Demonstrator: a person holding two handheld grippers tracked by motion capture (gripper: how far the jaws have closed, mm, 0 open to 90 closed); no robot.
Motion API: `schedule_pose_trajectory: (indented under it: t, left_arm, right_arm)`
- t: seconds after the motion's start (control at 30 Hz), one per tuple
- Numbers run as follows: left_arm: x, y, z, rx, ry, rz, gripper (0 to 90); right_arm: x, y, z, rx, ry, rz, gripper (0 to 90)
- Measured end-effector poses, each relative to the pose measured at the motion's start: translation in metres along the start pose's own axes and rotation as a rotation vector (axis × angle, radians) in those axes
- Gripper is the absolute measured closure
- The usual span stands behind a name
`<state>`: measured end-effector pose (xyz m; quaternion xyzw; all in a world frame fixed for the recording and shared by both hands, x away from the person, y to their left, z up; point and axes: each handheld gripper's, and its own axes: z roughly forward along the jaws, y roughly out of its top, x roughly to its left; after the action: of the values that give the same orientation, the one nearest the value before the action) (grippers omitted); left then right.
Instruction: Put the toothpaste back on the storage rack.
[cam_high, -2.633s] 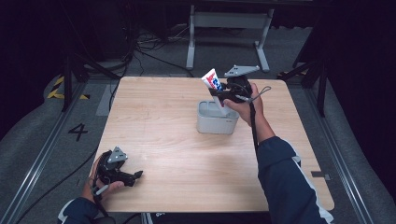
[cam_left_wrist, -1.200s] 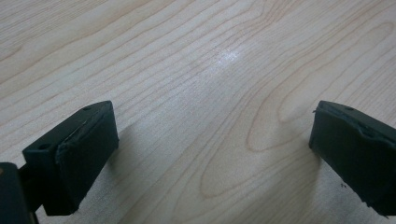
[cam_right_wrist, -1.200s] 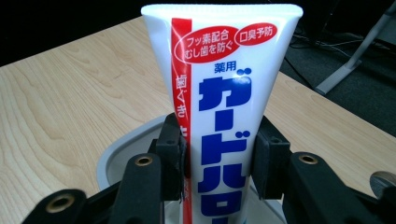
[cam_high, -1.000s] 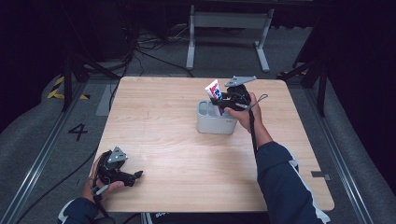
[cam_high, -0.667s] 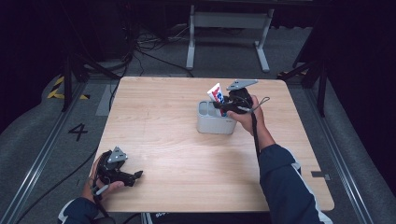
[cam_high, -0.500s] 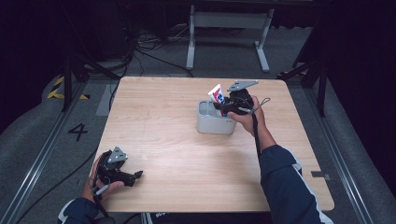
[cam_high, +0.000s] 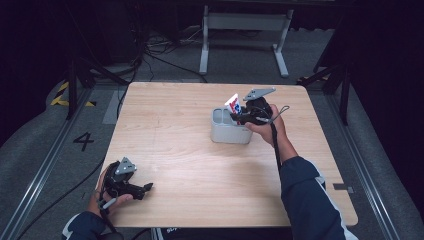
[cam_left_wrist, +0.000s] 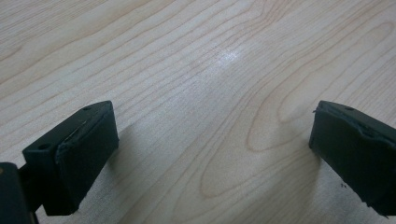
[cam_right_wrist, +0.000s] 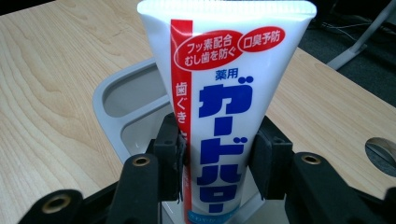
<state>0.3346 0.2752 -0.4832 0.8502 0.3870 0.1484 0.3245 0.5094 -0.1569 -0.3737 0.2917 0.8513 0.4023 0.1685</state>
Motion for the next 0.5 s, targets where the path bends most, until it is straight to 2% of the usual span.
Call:
schedule_pose_trajectory:
  t: [0.5]
  left_arm:
    - [0.0,0.0,0.0,0.0,0.0,0.001,1.7]
  right_arm:
    - [0.0041,0.0007,0.004,0.006,0.006,-0.01,58.8]
